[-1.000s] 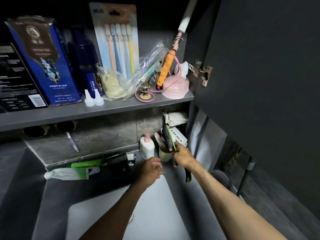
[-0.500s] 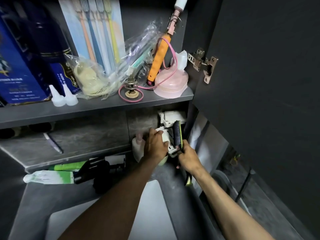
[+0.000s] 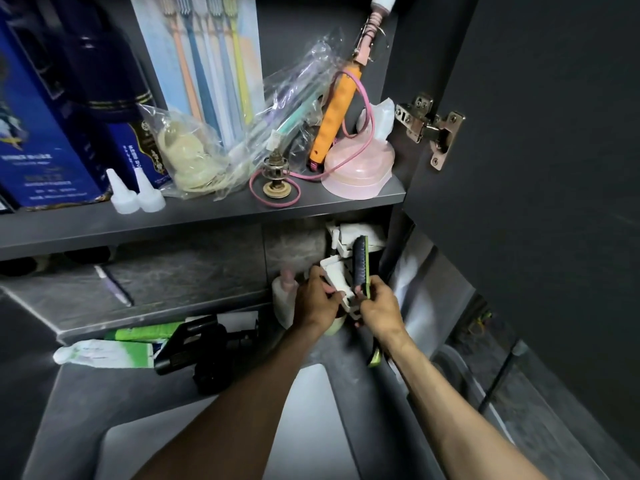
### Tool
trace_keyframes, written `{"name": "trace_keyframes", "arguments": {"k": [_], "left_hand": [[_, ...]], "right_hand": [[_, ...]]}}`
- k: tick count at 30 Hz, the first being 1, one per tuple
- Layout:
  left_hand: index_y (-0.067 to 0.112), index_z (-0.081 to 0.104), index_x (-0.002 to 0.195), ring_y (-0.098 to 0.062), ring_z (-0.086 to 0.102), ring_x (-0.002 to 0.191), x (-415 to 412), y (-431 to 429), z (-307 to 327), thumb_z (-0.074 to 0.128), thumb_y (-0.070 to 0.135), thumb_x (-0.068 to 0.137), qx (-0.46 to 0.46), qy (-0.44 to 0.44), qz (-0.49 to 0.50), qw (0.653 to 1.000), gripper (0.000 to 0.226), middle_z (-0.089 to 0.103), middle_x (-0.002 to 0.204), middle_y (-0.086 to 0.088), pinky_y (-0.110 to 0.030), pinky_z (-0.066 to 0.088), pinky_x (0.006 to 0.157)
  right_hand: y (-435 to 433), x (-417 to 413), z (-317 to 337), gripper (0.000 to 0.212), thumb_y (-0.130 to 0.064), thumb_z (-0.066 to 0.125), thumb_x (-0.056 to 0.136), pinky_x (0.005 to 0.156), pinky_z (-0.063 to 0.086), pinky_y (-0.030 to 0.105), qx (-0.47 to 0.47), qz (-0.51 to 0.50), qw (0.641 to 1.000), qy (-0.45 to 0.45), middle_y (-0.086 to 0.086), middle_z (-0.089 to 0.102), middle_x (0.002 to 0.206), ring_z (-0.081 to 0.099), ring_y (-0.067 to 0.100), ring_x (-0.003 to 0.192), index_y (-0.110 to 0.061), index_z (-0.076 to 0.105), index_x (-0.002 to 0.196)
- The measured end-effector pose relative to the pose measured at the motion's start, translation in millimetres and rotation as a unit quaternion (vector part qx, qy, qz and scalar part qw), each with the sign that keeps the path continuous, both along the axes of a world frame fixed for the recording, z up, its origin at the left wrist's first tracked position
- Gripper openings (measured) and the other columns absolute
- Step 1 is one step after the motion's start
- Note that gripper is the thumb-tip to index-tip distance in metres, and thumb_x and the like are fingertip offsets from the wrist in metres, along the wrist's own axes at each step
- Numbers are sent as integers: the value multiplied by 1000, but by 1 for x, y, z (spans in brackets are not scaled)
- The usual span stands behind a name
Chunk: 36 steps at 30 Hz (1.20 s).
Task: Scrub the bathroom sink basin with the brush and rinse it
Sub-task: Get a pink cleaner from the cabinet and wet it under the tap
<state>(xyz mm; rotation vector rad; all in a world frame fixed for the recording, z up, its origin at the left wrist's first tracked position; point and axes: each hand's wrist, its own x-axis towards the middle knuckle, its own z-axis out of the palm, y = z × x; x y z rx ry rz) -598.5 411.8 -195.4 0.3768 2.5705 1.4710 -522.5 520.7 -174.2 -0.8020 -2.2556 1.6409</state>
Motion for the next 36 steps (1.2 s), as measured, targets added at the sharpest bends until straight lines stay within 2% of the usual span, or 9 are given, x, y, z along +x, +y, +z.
{"name": "trace_keyframes", "arguments": {"k": [3, 6, 9, 14, 21, 24, 28, 33, 36], "left_hand": [[23, 53, 94, -20, 69, 92, 3, 3, -4, 68, 2, 86, 5, 2, -34, 999, 27, 67, 84, 8, -41, 55, 90], [14, 53, 113, -18, 63, 97, 10, 12, 5, 57, -1, 88, -28, -19, -129, 991, 29, 65, 99, 5, -35, 51, 93], [16, 52, 116, -23, 58, 108, 12, 18, 7, 65, 8, 85, -76, -6, -168, 983, 35, 64, 113, -2, -35, 45, 93], [17, 59, 127, -24, 52, 124, 12, 5, -10, 58, -2, 83, -203, 94, -233, 946, 48, 51, 128, -3, -36, 42, 106], [14, 44, 120, -30, 56, 106, 13, -7, -12, 60, 8, 83, -240, 175, -211, 931, 41, 38, 126, -6, -43, 49, 91], [10, 42, 132, -32, 56, 111, 9, -11, -14, 58, 8, 90, -255, 159, -201, 933, 45, 38, 134, -12, -41, 46, 94], [12, 35, 146, -33, 51, 127, 10, -5, -7, 61, 8, 92, -261, 100, -181, 943, 60, 40, 142, -12, -45, 42, 102], [15, 24, 157, -36, 44, 140, 5, 12, 6, 73, 24, 88, -209, -7, -140, 968, 85, 42, 154, -14, -41, 37, 112], [17, 35, 150, -35, 50, 134, 0, 16, 8, 69, 20, 89, -180, -60, -108, 976, 70, 54, 144, -14, -38, 41, 106]], "right_hand": [[2, 13, -1, 14, -8, 61, 86, 73, 52, 39, 94, -20, 995, 16, 1, 67, 80, 62, 22, 76, -19, 59, 94], [1, 22, -3, 12, -13, 63, 85, 73, 53, 38, 100, 8, 995, -2, 0, 69, 79, 64, 23, 77, -18, 61, 95], [6, 24, -2, 30, -22, 55, 73, 76, 57, 39, 120, 17, 992, -47, -4, 71, 86, 68, 23, 82, -27, 62, 102], [18, 22, -2, 53, -10, 55, 84, 88, 45, 26, 185, 21, 977, -104, 2, 70, 111, 63, 29, 105, -36, 55, 130], [10, 30, -10, 45, 5, 48, 77, 84, 50, 24, 198, 36, 975, -92, -2, 69, 97, 65, 26, 97, -24, 61, 109], [1, 31, -19, 42, 2, 45, 75, 83, 55, 32, 186, 74, 973, -116, 1, 66, 97, 67, 28, 90, -26, 57, 105], [-6, 22, -22, 48, 3, 49, 73, 90, 46, 26, 234, 47, 967, -87, 4, 60, 115, 60, 25, 107, -16, 62, 115], [-16, 16, -17, 44, -22, 43, 73, 80, 52, 39, 247, 67, 963, -86, 7, 66, 107, 64, 33, 98, -21, 58, 114], [-18, 16, -18, 55, -24, 42, 71, 74, 52, 35, 211, 61, 970, -100, 12, 71, 98, 66, 36, 94, -24, 54, 125]]}}
